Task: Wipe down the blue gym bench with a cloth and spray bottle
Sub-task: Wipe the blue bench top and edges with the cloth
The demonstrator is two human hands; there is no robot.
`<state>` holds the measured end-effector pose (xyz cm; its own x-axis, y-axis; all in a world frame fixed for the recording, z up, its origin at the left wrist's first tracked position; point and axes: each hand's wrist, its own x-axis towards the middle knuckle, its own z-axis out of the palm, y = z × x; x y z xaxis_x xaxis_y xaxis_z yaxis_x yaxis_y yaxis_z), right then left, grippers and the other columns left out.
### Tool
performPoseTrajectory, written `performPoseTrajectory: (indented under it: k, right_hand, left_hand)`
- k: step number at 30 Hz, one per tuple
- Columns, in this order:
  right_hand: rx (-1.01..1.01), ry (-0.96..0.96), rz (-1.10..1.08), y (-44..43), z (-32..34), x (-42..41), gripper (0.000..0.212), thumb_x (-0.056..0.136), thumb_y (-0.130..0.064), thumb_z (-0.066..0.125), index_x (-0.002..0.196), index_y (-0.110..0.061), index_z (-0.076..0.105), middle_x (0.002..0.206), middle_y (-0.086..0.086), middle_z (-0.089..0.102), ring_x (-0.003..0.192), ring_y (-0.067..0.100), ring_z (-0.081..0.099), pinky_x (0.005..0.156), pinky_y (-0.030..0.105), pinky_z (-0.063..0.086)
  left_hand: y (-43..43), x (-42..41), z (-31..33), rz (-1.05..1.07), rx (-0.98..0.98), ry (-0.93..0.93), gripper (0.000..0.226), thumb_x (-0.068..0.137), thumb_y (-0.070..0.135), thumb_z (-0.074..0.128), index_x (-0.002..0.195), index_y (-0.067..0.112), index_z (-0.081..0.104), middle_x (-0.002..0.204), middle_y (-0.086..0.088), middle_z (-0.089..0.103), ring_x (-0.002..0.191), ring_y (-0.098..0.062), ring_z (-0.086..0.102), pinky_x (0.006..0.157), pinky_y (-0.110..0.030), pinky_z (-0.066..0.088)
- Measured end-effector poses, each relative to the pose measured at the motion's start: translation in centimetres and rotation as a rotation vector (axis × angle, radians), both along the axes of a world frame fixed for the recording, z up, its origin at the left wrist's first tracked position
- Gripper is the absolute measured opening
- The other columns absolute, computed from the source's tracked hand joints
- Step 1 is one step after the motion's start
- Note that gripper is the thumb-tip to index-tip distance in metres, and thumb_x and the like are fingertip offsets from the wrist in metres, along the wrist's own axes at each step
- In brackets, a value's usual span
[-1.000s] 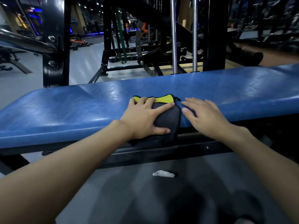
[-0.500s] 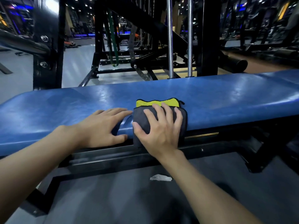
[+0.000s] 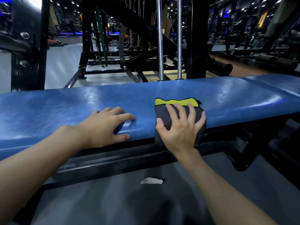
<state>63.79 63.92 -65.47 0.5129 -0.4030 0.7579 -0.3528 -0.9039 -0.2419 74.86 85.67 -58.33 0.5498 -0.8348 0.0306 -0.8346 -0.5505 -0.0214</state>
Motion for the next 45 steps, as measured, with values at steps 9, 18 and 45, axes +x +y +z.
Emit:
performPoseTrajectory:
  k: [9,18,45]
  right_hand:
    - [-0.281,-0.035,0.147,-3.8,-0.7,-0.6,0.05,0.076,-0.054,0.063,0.11,-0.02,0.074,0.121,0.006,0.067,0.12,0.039,0.056,0.106,0.064,0.028]
    - [-0.043,-0.115,-0.077,-5.7,-1.0,-1.2,0.044,0.078,-0.046,0.058,0.109,-0.019,0.074,0.125,0.007,0.064,0.131,0.04,0.048,0.111,0.066,0.02]
    - [0.306,-0.266,-0.225,-9.5,-1.3,-1.2,0.048,0.079,-0.048,0.049,0.115,-0.024,0.07,0.143,-0.002,0.051,0.148,0.031,0.023,0.115,0.068,0.009]
  left_hand:
    - [-3.7,-0.5,-0.6,-0.052,-0.111,0.055,0.081,0.067,0.082,0.039,0.135,0.037,0.044,0.137,0.017,0.042,0.127,-0.008,0.045,0.104,-0.04,0.036]
    - [-6.0,-1.8,-0.1,-0.01,-0.107,0.051,0.063,0.086,0.056,0.069,0.141,0.036,0.048,0.133,0.011,0.051,0.112,-0.017,0.056,0.097,-0.038,0.044]
    - [-17.5,-2.9,2.0,-0.21,0.131,-0.074,0.071,0.085,0.063,0.057,0.146,0.032,0.038,0.128,0.001,0.046,0.118,-0.024,0.051,0.102,-0.041,0.042]
